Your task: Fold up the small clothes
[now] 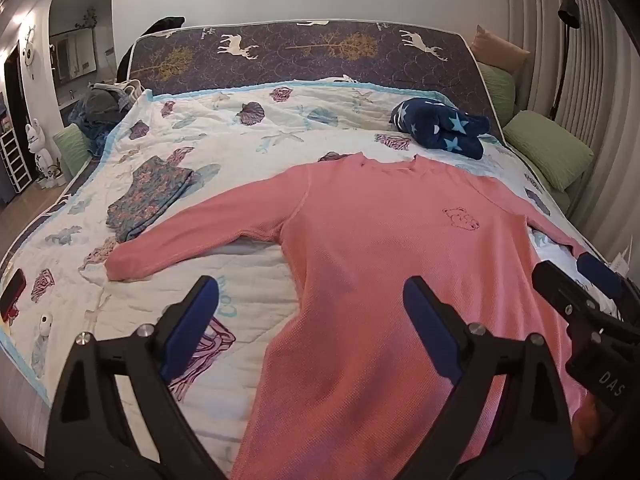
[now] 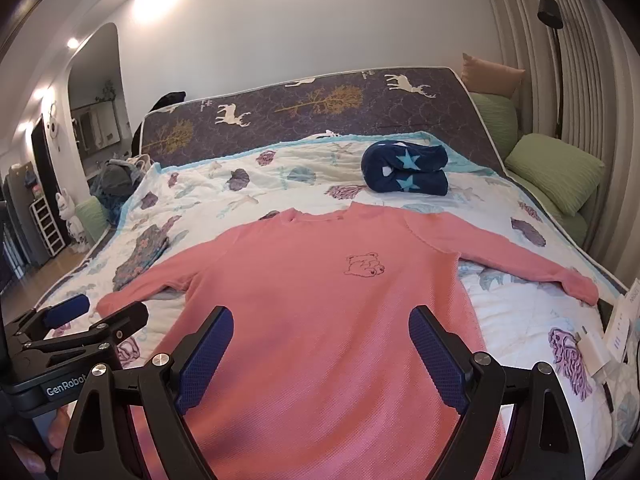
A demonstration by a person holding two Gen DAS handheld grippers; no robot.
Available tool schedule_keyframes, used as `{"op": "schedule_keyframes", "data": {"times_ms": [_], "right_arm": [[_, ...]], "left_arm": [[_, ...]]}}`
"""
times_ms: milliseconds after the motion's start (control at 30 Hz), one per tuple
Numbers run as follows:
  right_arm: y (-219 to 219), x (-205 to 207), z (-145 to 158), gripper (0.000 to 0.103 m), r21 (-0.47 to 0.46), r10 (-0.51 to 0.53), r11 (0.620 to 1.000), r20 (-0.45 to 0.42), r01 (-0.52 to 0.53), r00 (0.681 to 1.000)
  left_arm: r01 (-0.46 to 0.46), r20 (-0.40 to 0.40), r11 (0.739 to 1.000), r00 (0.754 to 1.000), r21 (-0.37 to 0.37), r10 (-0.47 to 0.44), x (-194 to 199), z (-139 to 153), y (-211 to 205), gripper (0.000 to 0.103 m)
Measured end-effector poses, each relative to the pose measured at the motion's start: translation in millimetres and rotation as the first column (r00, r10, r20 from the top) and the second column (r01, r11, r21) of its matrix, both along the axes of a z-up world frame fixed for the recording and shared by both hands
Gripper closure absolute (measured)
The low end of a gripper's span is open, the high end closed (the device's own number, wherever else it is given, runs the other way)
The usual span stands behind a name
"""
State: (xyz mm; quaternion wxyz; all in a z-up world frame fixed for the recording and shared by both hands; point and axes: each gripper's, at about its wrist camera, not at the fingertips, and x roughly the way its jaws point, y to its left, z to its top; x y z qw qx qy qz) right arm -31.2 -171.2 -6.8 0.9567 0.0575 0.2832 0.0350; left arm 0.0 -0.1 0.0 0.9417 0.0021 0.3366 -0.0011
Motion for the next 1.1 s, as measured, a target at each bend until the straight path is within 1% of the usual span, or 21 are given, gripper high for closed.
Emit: {"op": "schedule_keyframes", "data": {"times_ms": [267,367,633,933,1000,1100], "right_arm": [[6,1,0,0.012,-0.007,0.012,1.0,-0.001,-0.012,1.0],[8,1,-2,0.012,-0.006,0.014,1.0,-0.007,-0.014,1.0],[8,1,-3,0.012,-0.003,0.013,1.0,-0.009,-0.013,1.0],[9,0,-5,0.012,-0.006,0.012,1.0,-0.011,-0.012,1.0],[10,-1,-5,0.012,-0.008,0.014,1.0,-0.011,-0.014,1.0],[13,-1,-5,0.012,-0.01,0.015,1.0,-0.01,-0.015,1.0]], "left_arm": [[0.007,-0.01,1.0,1.0,-0.013,-0.007,-3,0,3,0.009],[0.005,-0.015,1.0,1.0,-0.009,-0.005,4,-2,0,0.009],[0.013,-0.004,1.0,1.0,-0.004,-0.013,2,-7,0,0.009],[0.003,-0.005,0.999,1.0,-0.032,-0.003,2,-7,2,0.009],[0.003,-0.017,1.0,1.0,-0.027,-0.003,3,-7,7,0.009],[0.005,-0.004,1.0,1.0,-0.021,-0.005,3,-7,7,0.009]]}}
